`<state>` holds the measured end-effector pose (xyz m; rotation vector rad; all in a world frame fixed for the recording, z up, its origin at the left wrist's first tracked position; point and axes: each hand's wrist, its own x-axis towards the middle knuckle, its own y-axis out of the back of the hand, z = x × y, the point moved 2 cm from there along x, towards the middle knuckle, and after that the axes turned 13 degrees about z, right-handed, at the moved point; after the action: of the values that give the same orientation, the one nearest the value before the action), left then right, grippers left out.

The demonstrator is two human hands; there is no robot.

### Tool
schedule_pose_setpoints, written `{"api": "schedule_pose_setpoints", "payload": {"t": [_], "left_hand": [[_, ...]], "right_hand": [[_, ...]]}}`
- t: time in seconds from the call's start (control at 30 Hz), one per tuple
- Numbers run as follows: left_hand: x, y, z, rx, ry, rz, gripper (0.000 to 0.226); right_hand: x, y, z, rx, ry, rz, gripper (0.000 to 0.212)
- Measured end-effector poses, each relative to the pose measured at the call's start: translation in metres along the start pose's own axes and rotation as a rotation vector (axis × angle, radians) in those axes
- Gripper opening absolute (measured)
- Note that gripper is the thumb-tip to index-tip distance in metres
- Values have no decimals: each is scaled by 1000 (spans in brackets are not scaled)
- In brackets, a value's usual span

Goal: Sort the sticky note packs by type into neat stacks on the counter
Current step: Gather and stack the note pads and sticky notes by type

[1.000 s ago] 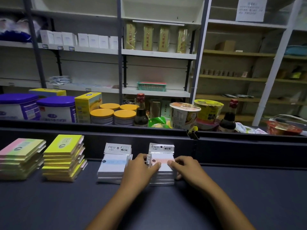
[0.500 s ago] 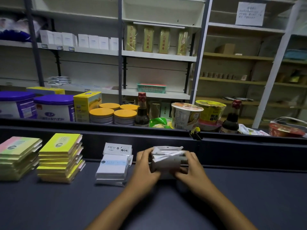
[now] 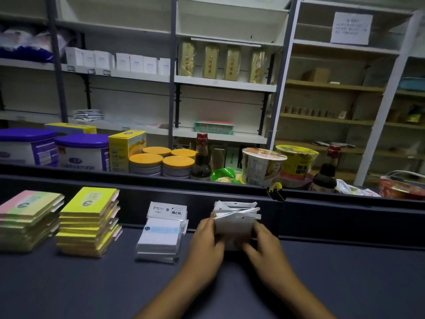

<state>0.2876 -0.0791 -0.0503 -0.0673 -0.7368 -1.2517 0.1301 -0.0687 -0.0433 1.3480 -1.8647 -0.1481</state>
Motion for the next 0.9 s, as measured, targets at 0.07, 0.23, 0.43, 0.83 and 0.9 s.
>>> {"api": "schedule_pose_setpoints", "payload": {"t": [0.07,0.23,0.43,0.83,0.9], "left_hand": [[-2,0,-2,113,-6,-34,40],[-4,-1,0,91,-6,-41,41],[-1,0,-7,127,20,-29,42],[9,18,13,-726,404,-81,80],[7,15,14,-754,415,-81,73]], "right_hand": [[-1,-2,1,-11,-3,-33,41],[-2,-3,2,-5,30,-25,40],[-3,-3,2,16,21,-8,40],[11,13,2,797,-326,-47,61],[11,10,1,873,-366,-67,66]]}}
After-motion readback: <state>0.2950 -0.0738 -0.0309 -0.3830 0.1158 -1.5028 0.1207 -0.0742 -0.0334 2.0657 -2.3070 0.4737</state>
